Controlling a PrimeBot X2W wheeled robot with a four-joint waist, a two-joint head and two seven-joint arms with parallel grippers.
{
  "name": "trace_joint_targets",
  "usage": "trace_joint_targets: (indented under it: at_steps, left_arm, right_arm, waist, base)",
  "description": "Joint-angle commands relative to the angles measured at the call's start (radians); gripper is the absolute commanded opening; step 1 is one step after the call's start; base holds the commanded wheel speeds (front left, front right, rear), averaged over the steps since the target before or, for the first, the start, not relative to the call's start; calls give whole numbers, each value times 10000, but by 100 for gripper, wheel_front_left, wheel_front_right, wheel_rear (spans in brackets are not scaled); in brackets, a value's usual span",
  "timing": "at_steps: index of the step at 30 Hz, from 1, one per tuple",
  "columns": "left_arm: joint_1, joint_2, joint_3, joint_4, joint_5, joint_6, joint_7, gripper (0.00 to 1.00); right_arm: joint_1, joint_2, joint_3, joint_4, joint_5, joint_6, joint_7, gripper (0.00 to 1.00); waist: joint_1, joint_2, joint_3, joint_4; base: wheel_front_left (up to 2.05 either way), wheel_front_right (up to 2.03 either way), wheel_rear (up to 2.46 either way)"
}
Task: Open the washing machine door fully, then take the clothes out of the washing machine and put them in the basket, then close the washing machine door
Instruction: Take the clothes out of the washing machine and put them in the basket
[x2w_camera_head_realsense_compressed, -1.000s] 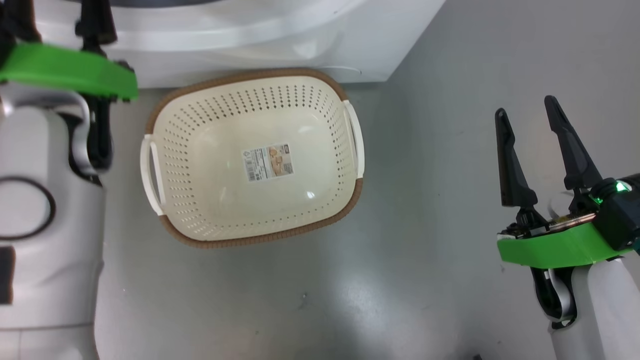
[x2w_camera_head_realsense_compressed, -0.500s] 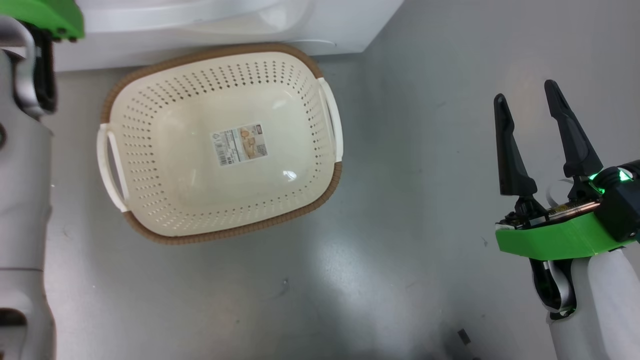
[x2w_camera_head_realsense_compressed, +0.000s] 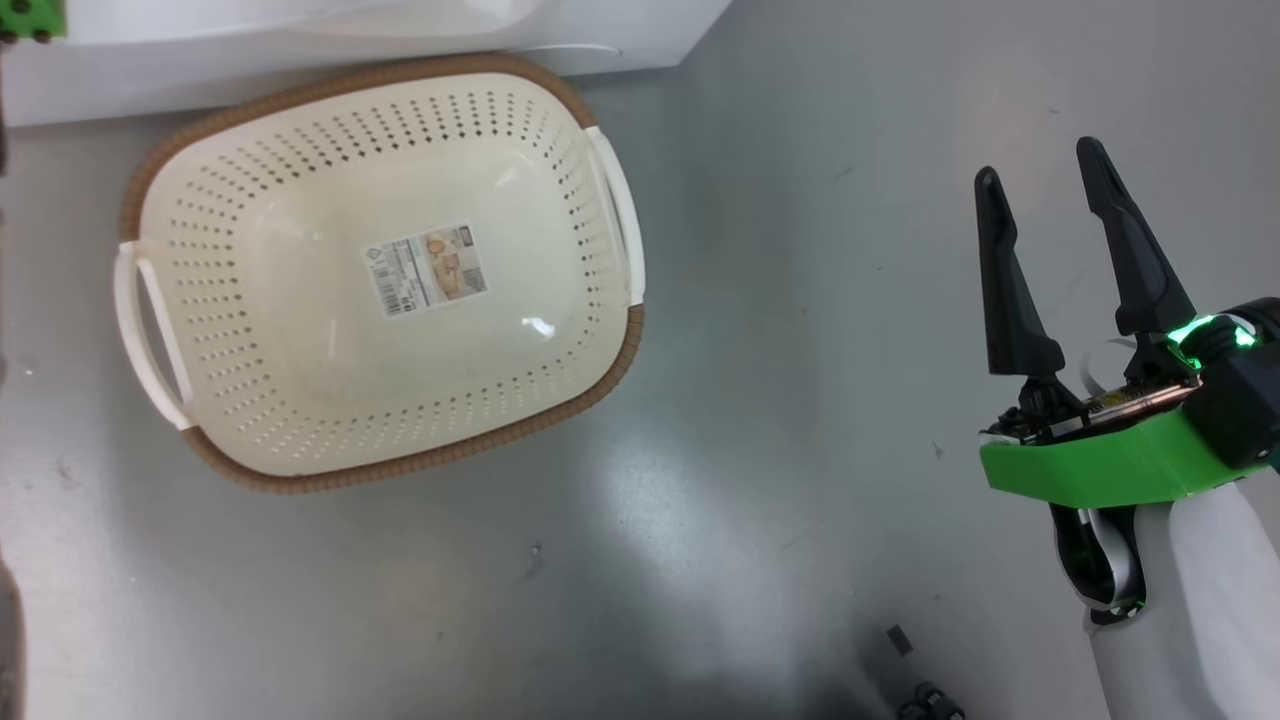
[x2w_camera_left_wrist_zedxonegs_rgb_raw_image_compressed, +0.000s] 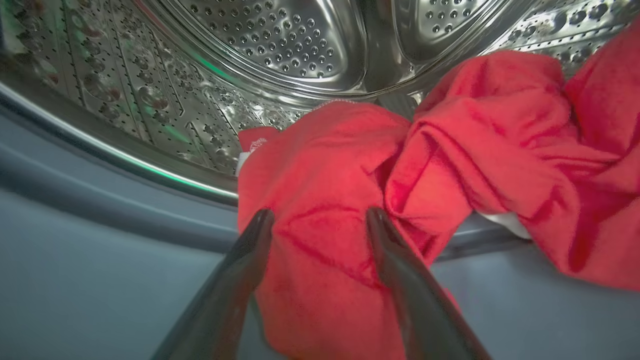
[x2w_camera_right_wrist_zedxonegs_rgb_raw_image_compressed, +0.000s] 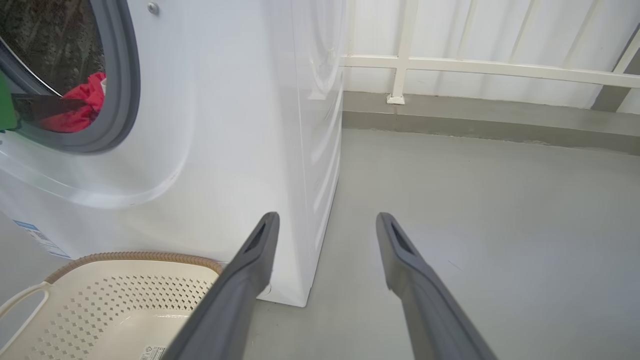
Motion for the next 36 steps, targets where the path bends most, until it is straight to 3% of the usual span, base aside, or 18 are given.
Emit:
trace_joint_targets:
  at_steps: [1,13,14,15,36]
  left_arm:
    - [-250,595,-67,0,205,154,145,100]
    - [-702,779,-482,1223,442,602,1379,100]
    - [-692,750,-503,1245,436,616,1356,62]
    - [-672,711,-534,1262,437,630,1329,0]
    - [-406,464,-666,435,75,470,-982,0]
  right_arm:
    - [94,3,250,-227,163,63,-63,100]
    - [102,3,326,-134,348,63,-63,100]
    - [105,3,320,-130,352,63,-63,100]
    - [115,3,312,-129,353,63,-63,100]
    - [117,3,213,-31,261,63,-63,100]
  waist:
    - [-1,0,49,-120]
    - [-1,0,-5,-316]
    - [-1,0,-17,-304]
    - [-1,0,-34,-287]
    - [-1,0,-401,129]
  base:
    - [0,0,0]
    - [0,0,0]
    - [0,0,0]
    - [0,0,0]
    - [0,0,0]
